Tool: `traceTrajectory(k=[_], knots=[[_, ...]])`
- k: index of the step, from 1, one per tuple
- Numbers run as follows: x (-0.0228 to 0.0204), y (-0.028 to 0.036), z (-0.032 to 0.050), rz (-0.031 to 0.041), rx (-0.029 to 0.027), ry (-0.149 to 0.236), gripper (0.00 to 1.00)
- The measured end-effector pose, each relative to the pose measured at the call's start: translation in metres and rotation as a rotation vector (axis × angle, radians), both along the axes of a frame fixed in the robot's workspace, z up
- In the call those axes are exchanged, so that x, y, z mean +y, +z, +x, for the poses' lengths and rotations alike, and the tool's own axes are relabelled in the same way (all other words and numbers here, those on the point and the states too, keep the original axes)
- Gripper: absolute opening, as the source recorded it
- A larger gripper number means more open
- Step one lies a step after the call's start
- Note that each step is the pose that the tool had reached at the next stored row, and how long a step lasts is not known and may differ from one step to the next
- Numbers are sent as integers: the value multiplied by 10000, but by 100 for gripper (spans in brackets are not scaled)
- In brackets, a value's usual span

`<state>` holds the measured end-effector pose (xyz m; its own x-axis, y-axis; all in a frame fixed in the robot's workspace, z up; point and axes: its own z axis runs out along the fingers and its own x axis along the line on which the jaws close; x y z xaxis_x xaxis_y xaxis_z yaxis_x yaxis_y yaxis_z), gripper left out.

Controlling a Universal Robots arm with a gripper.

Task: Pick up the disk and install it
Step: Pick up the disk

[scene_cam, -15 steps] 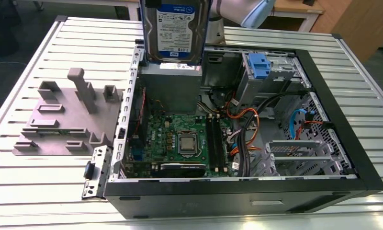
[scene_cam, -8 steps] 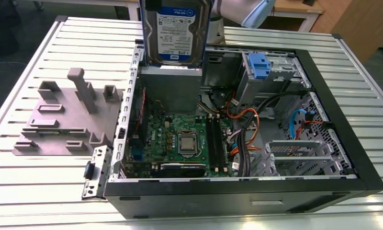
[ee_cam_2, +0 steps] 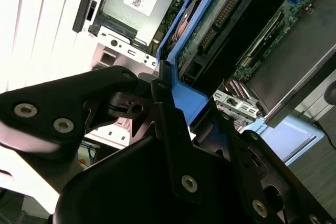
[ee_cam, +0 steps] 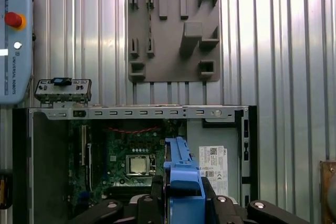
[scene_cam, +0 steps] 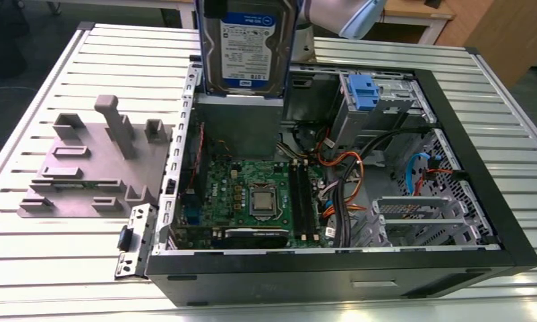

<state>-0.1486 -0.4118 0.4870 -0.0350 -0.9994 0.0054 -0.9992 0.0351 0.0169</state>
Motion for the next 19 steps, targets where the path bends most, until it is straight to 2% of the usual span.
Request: traceTrajectory(k=[8,19], knots=[[-5,0,67,0,1,1,37],[-4,0,70,-4,1,0,37]])
